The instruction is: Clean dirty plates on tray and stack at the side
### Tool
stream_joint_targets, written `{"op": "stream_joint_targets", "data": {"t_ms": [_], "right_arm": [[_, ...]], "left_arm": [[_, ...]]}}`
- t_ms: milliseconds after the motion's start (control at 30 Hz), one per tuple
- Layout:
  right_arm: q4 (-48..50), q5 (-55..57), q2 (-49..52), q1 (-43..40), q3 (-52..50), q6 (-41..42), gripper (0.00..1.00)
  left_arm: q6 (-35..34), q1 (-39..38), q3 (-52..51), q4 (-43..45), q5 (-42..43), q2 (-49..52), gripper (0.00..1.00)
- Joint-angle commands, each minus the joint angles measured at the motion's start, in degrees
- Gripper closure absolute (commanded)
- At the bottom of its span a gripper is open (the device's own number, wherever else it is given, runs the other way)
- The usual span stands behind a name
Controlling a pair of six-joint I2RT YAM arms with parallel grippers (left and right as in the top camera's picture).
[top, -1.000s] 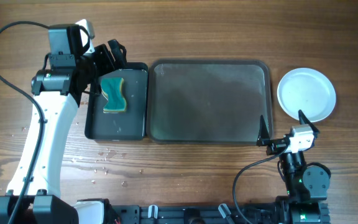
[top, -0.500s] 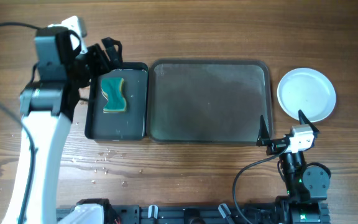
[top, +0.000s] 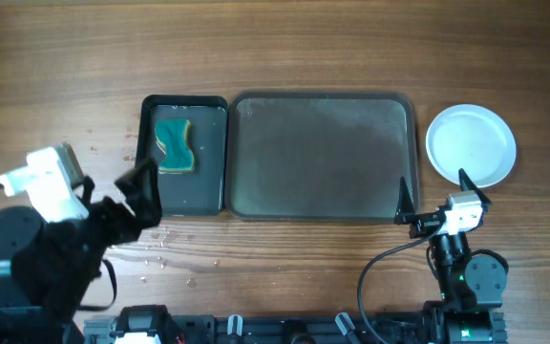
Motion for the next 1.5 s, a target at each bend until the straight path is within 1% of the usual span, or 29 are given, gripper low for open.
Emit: {"op": "stream_joint_targets", "data": {"t_ms": [0, 200, 267, 300, 367, 467, 600, 700, 733, 833, 933, 1167, 1267, 1300, 1367, 1400, 1467], "right_arm": [[0.1, 0.8, -0.6, 0.3, -0.1, -0.7, 0.0], [0.1, 0.8, -0.6, 0.3, -0.1, -0.7, 0.0], [0.1, 0.8, -0.6, 0.3, -0.1, -0.7, 0.0], [0.1, 0.8, -0.6, 0.3, -0.1, -0.7, 0.0], [0.1, 0.8, -0.6, 0.3, -0.1, -0.7, 0.0], [0.1, 0.8, -0.6, 0.3, -0.1, -0.7, 0.0], [0.1, 0.8, -0.6, 0.3, -0.1, -0.7, 0.0], [0.1, 0.8, -0.6, 0.3, -0.1, -0.7, 0.0], [0.1, 0.8, -0.6, 0.3, -0.1, -0.7, 0.0], [0.1, 0.7, -0.6, 0.3, -0.1, -0.7, 0.0], [0.1, 0.8, -0.6, 0.3, -0.1, -0.7, 0.0], [0.1, 0.7, -0.6, 0.3, -0.1, -0.7, 0.0], [0.1, 0.7, -0.6, 0.3, -0.1, -0.7, 0.0], [0.1, 0.7, -0.6, 0.3, -0.1, -0.7, 0.0], [0.1, 0.8, -0.6, 0.3, -0.1, -0.7, 0.0], [0.1, 0.8, -0.6, 0.3, -0.1, -0.7, 0.0], [0.1, 0.8, -0.6, 0.3, -0.1, -0.7, 0.0]], "left_arm": [[-0.1, 1.9, -6.7, -2.6, -1.4, -5.8, 0.0], [-0.2, 2.6, -24.4, -2.2, -2.0, -19.3, 0.0], [-0.1, 2.6, -29.8, 0.3, -2.0, -23.5, 0.0], [-0.2, 2.6, -33.8, 4.8, -2.0, -26.7, 0.0], [-0.6, 2.6, -37.3, 11.3, -2.0, -29.6, 0.0], [-0.6, 2.6, -43.6, 26.2, -0.1, -33.8, 0.0], [-0.6, 2.6, -53.2, 47.3, -0.1, -38.8, 0.0], [-1.2, 2.6, -59.0, 61.4, 0.0, -39.2, 0.0], [-2.1, 2.6, -60.7, 65.2, -0.1, -39.2, 0.0], [-2.5, 2.5, -64.3, 71.8, 0.0, -39.2, 0.0], [-2.5, 2.6, -67.1, 73.2, -0.1, -39.2, 0.0], [-2.4, 2.6, -71.8, 73.2, -1.7, -39.2, 0.0], [-1.8, 2.6, -72.1, 68.3, -1.9, -39.2, 0.0], [-1.8, 2.6, -72.1, 65.9, -2.6, -39.2, 0.0], [-1.8, 2.6, -72.1, 58.3, -4.9, -39.2, 0.0], [-1.4, 2.5, -72.1, 57.7, -5.9, -39.2, 0.0], [4.7, 2.4, -72.1, 57.8, -6.1, -39.2, 0.0]]}}
